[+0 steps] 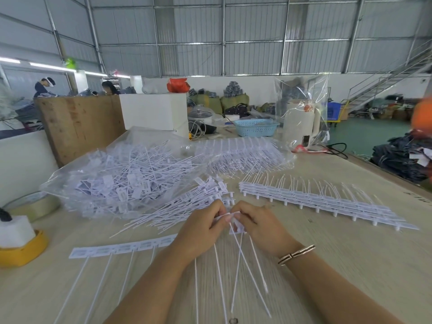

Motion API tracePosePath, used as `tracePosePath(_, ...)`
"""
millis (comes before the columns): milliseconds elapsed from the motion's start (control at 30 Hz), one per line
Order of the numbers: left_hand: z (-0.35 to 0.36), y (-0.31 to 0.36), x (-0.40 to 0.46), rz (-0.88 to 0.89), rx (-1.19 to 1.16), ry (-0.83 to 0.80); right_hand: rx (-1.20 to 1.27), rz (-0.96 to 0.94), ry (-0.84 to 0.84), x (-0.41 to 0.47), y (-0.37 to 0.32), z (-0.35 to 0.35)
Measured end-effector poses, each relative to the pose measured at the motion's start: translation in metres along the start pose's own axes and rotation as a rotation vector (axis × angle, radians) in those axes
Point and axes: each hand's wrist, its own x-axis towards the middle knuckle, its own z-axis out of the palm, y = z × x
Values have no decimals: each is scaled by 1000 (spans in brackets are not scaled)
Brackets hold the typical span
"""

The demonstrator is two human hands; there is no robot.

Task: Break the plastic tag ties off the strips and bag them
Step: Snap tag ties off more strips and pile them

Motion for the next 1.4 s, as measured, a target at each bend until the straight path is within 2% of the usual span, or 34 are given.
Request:
tracePosePath(67,-1,1,0,9,-20,11,107,126,50,2,5,-7)
tracePosePath(133,-2,1,0,12,-18,22,41,161,65,2,14,-15)
tracePosePath(333,1,0,-1,-10,79,50,-298,56,-36,0,14,-5)
tracePosePath(500,2,-2,1,-82,73,22,-424,42,-88,1,13,3)
tracePosePath(600,6,-2,1,-117,54,-4,-342,-24,-50,0,12,1)
tracePosePath(700,8,-1,2,-128,10,5,-200,-132,-99,-2,5,0)
tracePosePath(833,9,0,2,-130,3,26,-58,-142,-53,-3,0,-1)
tracePosePath(1200,8,6,1,-149,86,-7,-130,-101,-67,-1,-7,7)
tracePosePath(1267,5,10,0,-94,179,-33,-168,-123,-49,-1,-7,6)
tracePosePath(1400,-4,9,1,-12,406,36,-222,-123,-7,-1,-3,-2)
